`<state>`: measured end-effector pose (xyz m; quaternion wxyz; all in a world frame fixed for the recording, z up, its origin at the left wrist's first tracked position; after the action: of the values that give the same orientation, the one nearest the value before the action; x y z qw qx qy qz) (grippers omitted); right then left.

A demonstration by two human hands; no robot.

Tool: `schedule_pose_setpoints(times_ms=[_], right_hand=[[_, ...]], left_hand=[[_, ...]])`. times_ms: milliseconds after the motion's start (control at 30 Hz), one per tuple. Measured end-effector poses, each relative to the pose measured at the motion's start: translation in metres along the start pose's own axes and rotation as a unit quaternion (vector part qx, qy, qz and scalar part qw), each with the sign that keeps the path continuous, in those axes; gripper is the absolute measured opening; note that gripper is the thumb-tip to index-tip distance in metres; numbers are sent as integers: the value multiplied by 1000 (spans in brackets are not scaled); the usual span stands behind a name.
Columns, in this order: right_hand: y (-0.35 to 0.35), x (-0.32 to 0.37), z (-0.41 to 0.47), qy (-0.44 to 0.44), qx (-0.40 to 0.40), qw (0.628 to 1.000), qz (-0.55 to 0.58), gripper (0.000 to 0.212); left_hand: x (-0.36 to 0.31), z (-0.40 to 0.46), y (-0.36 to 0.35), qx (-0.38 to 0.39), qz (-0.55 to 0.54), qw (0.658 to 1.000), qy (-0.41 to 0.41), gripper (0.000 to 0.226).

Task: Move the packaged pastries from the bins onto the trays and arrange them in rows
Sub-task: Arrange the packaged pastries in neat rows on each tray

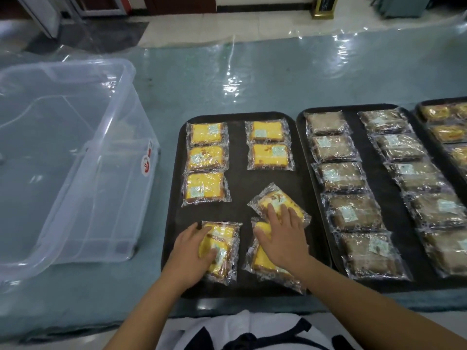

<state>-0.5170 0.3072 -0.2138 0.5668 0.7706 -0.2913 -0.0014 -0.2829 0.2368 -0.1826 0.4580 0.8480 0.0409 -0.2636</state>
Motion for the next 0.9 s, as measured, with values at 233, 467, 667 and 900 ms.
schedule_pose_setpoints(times_ms=[233, 467, 667, 900], right_hand=[[24, -39, 46, 170, -11, 983, -67, 78], [20, -34, 57, 125, -41, 990, -52, 74], [13, -32, 83, 76, -32, 995, -63, 70], [20, -36, 101, 98, -42, 991, -75, 72]], left_hand=[[-5, -1, -10, 33, 123, 992, 17, 70], [-9, -6, -25, 18, 125, 991, 45, 77], [-8, -11, -32, 19, 132, 990, 45, 83], [-6, -11, -31, 12, 116, 993, 37, 82]])
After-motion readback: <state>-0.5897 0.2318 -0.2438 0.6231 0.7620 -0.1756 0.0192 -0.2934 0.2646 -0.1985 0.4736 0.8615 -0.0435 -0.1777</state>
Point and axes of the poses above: each hand's wrist, its own z-axis towards the middle knuckle, its own y-axis out of the back of the hand, x = y × z, the point moved 1 cm from there along z, towards the middle knuckle, and after that the axes turned 3 degrees about z, right-handed, at the moved point
